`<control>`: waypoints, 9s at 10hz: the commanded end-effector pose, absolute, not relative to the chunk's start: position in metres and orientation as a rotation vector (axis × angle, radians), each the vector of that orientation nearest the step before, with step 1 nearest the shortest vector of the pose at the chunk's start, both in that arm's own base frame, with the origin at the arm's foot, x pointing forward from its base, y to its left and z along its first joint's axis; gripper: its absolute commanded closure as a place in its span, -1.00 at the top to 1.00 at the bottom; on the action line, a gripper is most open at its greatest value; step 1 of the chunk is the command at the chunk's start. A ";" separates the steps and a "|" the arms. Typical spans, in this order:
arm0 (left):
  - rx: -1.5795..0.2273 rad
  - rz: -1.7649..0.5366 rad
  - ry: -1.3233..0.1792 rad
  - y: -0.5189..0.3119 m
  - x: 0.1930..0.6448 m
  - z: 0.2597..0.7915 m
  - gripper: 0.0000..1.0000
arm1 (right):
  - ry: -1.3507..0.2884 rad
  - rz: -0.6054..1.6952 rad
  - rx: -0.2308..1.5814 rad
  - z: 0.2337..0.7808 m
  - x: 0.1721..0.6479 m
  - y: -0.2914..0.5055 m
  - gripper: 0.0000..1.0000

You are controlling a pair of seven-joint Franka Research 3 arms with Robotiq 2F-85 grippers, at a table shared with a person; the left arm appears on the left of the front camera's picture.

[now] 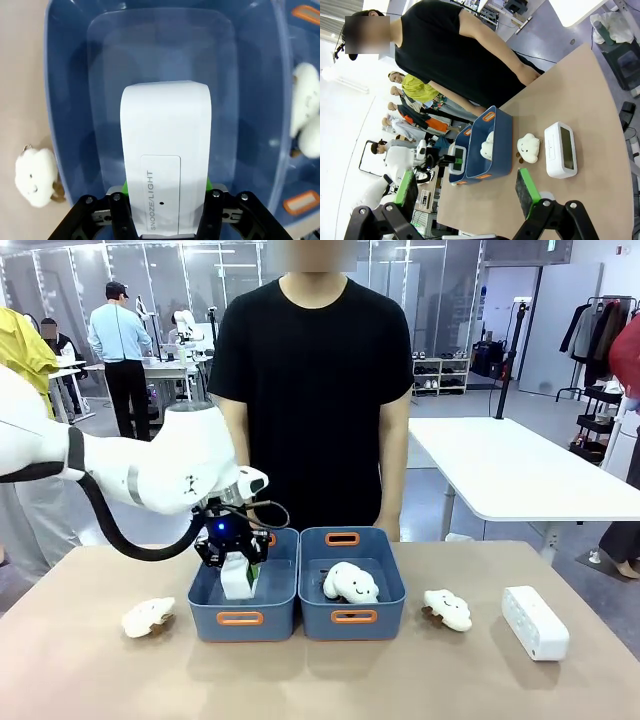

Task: Sort the digital clocks into the basket.
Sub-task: Pick up the Digital clock from the table and place it into the empty Plastic storage basket.

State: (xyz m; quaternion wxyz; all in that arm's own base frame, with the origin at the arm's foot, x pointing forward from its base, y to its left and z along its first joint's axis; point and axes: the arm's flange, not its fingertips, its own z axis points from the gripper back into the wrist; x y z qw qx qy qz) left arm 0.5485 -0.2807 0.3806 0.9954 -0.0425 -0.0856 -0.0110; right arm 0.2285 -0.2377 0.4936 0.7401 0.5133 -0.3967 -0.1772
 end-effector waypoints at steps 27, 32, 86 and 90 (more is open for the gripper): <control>-1.172 0.327 -0.395 0.303 0.349 0.462 1.00 | -0.881 -0.382 1.133 0.494 0.228 -0.237 1.00; -1.183 0.317 -0.416 0.288 0.335 0.478 1.00 | -0.590 -0.338 0.739 0.513 0.249 -0.208 1.00; -1.183 0.317 -0.416 0.288 0.335 0.478 1.00 | -0.484 -0.131 1.220 0.546 0.315 -0.136 -1.00; -1.183 0.317 -0.416 0.288 0.335 0.478 1.00 | -0.363 -0.040 0.920 0.568 0.396 0.039 -1.00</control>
